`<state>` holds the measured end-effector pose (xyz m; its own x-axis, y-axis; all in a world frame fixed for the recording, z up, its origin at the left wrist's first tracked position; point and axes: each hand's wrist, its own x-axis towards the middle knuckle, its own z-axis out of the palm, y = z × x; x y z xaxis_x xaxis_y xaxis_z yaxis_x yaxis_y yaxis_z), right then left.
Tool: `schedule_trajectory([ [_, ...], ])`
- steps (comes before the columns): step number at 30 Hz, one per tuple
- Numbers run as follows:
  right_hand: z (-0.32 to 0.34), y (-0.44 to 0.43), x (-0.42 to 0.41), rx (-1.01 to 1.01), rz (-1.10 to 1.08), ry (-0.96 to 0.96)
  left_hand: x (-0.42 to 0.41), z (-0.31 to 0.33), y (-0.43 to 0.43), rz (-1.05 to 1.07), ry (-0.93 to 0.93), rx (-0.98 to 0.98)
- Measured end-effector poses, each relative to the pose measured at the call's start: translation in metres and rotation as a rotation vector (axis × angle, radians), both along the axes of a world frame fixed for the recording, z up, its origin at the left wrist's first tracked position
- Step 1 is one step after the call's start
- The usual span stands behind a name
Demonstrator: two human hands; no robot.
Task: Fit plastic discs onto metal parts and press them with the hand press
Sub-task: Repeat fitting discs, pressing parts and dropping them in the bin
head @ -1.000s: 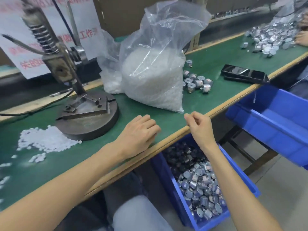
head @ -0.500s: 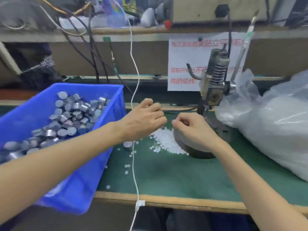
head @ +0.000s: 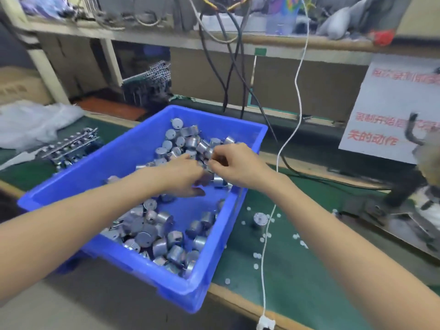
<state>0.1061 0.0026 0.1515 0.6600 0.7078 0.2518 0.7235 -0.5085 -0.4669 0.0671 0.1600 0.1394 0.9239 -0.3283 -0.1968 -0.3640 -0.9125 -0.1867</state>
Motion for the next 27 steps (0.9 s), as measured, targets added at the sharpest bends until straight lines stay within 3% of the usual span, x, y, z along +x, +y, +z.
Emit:
schedule_trajectory([
  [3, -0.010, 0.020, 0.007, -0.284, 0.001, -0.100, -0.003, -0.025, 0.008, 0.188, 0.414, -0.184],
  [5, -0.014, 0.024, 0.011, -0.389, -0.017, -0.154, -0.004, -0.042, 0.005, 0.223, 0.506, -0.240],
  [11, -0.013, 0.023, 0.010, -0.380, -0.041, -0.132, -0.001, -0.045, -0.002, 0.181, 0.476, -0.361],
  [17, -0.011, 0.016, 0.006, -0.338, -0.069, -0.148, -0.004, 0.003, 0.003, 0.156, 0.075, -0.587],
  [19, -0.009, 0.011, 0.003, -0.194, -0.060, -0.072, -0.006, 0.018, -0.003, 0.123, -0.062, -0.641],
  [23, 0.006, -0.026, -0.003, 0.328, -0.111, 0.076, -0.006, 0.043, -0.041, 0.060, -0.270, -0.734],
  [27, 0.006, -0.090, -0.003, 0.474, -0.209, 0.186, 0.005, 0.051, -0.102, 0.036, -0.240, -0.661],
])
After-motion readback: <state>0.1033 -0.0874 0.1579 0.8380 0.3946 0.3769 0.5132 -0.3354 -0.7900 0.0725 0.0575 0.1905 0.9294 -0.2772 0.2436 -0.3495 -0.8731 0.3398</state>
